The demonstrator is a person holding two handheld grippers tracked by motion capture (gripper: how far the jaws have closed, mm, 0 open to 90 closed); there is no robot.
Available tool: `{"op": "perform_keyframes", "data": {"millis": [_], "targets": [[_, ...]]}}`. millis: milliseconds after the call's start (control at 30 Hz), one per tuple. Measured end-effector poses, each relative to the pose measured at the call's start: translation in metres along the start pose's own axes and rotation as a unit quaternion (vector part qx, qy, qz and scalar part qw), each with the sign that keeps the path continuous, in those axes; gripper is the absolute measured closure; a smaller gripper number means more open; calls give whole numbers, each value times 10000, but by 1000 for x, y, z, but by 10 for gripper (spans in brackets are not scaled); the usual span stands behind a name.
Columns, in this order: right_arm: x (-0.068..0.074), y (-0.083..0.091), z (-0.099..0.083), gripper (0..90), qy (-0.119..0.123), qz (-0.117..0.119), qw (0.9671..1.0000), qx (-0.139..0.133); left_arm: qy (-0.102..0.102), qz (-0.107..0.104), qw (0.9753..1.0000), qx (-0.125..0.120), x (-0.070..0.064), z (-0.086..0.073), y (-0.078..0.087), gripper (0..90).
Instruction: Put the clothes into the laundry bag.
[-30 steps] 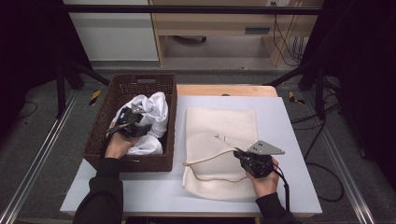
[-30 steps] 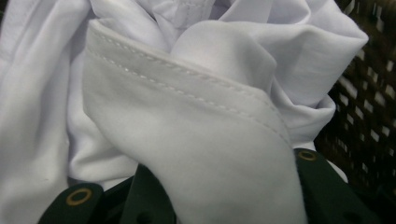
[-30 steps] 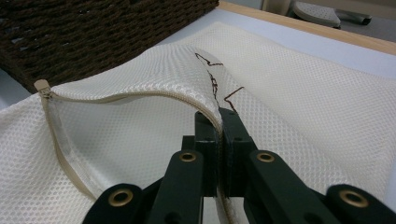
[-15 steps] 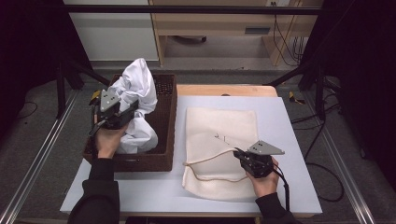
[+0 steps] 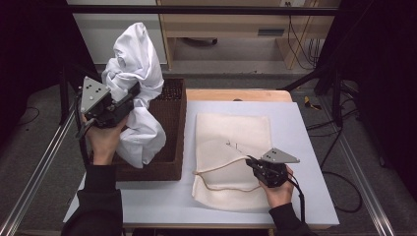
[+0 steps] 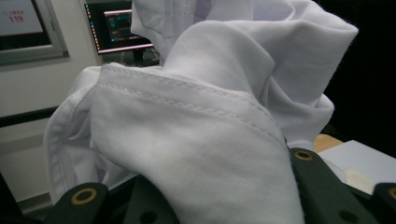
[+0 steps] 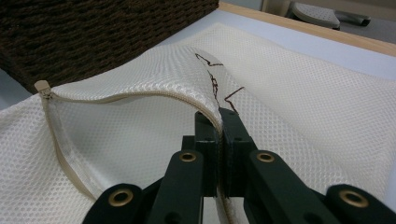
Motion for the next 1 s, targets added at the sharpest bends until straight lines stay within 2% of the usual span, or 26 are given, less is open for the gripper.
{"op": "perform_keyframes", "data": {"millis": [33,167,267,300,333,433,600,833,1000], "targets": [[0,0,0,871,-15,9,10000,-1,19,-66,10000,-66,-5,10,7,666],[0,1,0,871,-41,13,10000,-7,83,-190,9996,-175,-11,22,18,666],[0,1,0,871,-33,16,10000,-11,48,-305,9992,-256,-20,32,29,665],[0,0,0,871,-5,7,10000,-10,11,-370,9989,-296,-27,37,36,665],[0,0,0,871,-5,7,10000,-10,11,-370,9989,-296,-27,37,36,664],[0,1,1,871,2,0,10000,-2,-54,-503,9980,-370,-38,42,45,664],[0,1,1,871,-10,8,10000,-6,-81,-748,9964,-390,-64,44,58,662],[0,1,1,871,-8,4,10000,3,-169,-1258,9906,-510,-111,36,71,661],[0,1,1,871,-10,15,10000,-8,-198,-1590,9863,-382,-142,21,71,660]]}}
Point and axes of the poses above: each handheld gripper's, and its own axes: y roughly backward along the jaws, z roughly out of its top, x roughly to its left, the point moved 5 cm from there along -y, roughly forward along the jaws, and after that the axes turned 13 degrees about z, right-handed, at the moved point
